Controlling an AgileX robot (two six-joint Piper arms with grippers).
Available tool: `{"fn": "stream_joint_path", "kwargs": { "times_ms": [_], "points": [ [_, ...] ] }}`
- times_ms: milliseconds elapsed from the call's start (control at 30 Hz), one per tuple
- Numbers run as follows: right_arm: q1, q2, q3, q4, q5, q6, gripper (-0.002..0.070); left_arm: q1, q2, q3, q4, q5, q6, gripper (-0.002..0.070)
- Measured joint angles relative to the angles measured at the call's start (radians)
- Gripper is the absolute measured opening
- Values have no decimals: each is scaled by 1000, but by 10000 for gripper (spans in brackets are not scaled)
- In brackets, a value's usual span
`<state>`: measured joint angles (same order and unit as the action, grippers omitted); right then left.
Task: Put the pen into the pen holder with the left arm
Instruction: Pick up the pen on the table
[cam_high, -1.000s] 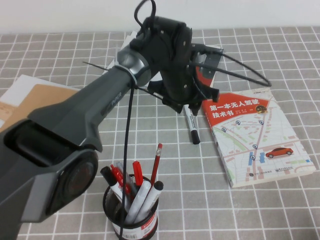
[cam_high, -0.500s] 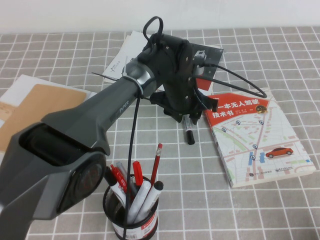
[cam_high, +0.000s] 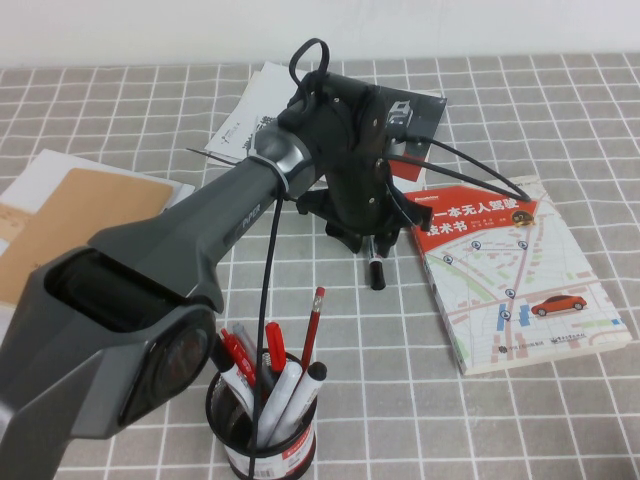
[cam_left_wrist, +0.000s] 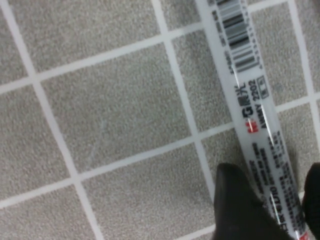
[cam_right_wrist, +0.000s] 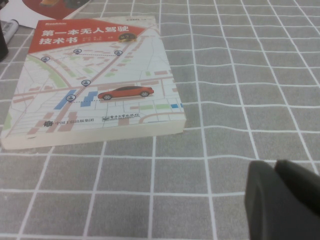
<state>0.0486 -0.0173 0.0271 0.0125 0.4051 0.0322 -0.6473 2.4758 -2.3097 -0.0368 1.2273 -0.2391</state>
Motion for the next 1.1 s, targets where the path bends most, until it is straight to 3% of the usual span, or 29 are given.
{"fn": "stream_joint_path", "kwargs": {
  "times_ms": [100,200,533,767,1100],
  "points": [
    [0,0,0,0,0,0,-15,0,0,0,6,2,0,221],
    [0,0,0,0,0,0,-15,4,1,0,13,4,14,107],
    [0,0,0,0,0,0,-15,8,-16,0,9,7,114,106],
    [0,0,0,0,0,0,-15,1,-164,26,28,9,190,105],
    [0,0,0,0,0,0,-15,-64,-491,246,204,14,180,105]
  ]
}}
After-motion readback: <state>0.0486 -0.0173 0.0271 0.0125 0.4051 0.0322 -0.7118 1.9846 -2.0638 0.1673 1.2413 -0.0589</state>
